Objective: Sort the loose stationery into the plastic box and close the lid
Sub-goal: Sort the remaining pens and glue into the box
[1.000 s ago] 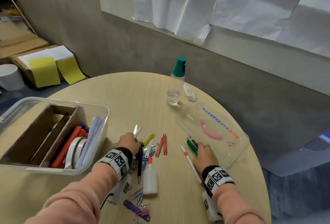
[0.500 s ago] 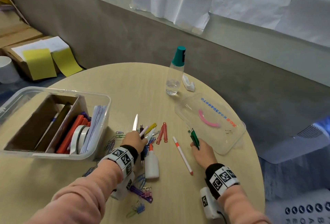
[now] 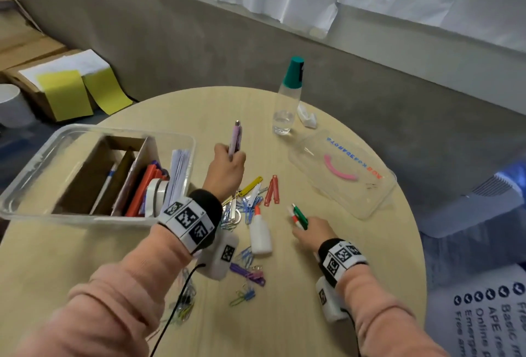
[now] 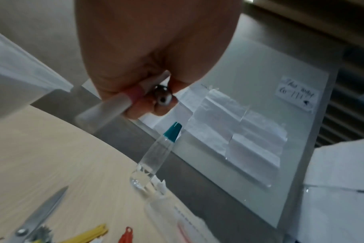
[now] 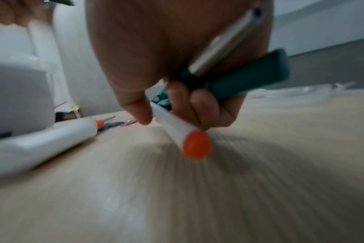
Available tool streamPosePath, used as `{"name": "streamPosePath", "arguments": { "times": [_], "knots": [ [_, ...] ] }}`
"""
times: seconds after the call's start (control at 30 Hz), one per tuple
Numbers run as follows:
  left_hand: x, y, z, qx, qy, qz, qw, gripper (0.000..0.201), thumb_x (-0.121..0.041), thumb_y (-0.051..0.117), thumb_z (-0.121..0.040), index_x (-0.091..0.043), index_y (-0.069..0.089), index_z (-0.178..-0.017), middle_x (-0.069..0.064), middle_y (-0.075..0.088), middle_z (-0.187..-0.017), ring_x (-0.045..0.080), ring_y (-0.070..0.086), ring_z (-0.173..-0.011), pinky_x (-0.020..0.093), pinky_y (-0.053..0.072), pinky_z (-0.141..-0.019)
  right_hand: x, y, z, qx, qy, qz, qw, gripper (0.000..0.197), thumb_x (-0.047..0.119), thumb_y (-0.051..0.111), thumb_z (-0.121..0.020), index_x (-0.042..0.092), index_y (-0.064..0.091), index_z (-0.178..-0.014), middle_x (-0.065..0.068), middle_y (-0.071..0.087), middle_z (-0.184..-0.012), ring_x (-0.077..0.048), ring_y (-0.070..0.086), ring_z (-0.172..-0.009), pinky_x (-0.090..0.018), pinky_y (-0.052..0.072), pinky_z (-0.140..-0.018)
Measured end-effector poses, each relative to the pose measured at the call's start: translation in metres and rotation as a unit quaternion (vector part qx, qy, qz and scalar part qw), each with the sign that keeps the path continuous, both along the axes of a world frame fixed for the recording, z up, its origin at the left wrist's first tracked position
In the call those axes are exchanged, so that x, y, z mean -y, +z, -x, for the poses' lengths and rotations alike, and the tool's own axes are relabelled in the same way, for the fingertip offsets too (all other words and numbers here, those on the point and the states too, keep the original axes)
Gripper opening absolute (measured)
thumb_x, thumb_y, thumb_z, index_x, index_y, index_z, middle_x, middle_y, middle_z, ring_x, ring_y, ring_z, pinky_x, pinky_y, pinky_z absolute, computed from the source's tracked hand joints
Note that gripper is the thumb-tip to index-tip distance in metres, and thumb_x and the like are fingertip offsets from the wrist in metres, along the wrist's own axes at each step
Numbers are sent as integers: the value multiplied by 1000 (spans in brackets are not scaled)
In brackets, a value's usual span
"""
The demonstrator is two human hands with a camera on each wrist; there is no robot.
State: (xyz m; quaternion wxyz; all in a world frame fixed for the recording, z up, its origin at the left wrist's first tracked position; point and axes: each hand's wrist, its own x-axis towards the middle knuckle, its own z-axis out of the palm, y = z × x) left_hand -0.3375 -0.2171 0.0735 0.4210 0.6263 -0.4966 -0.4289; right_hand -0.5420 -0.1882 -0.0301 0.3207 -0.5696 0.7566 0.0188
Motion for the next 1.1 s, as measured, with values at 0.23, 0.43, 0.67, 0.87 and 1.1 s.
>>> {"name": "streamPosePath", "arguments": {
  "times": [0.23, 0.43, 0.67, 0.87, 1.1],
  "knots": [
    [-3, 22, -39, -105, -15, -26, 994, 12, -15, 41, -95, -19, 38, -84, 1, 39, -71, 12, 45, -54, 25, 51, -49, -18, 26, -8, 315, -271, 56, 908, 18, 11, 45, -88, 9, 47, -71, -8, 47, -63, -22, 50, -57, -27, 39, -52],
    [-7, 29, -93, -86, -60, -46, 993, 8, -14, 44, -94, -16, 39, -89, 1, 41, -71, 10, 36, -46, 15, 34, -34, -26, 55, -39, 500, -386, 93, 769, 21, 1, 38, -87, 9, 40, -68, -6, 41, -63, -20, 46, -51, -19, 39, -37],
    [-3, 35, -175, -114, -46, -76, 990, 23, -34, 40, -97, -16, 50, -86, -5, 37, -58, 2, 30, -35, 14, 26, -31, -20, 83, -103, 605, -369, 64, 703, 15, 8, 42, -96, 9, 51, -85, -3, 44, -61, -14, 44, -53, -21, 44, -43],
    [-1, 32, -232, -49, -37, -138, 988, 31, -16, 38, -97, -10, 46, -68, 4, 43, -60, 16, 40, -49, 20, 35, -39, -7, 106, -175, 645, -328, 21, 690, 11, 8, 41, -96, 8, 51, -91, -5, 46, -67, -18, 48, -58, -32, 46, -57],
    [-6, 22, -245, 73, -68, -196, 976, 14, 2, 35, -95, 5, 48, -99, 10, 50, -65, 17, 49, -52, 18, 46, -37, 2, 124, -245, 654, -262, -8, 709, 18, 1, 35, -92, 8, 50, -96, -7, 49, -72, -19, 52, -63, -32, 53, -57]
  ]
}}
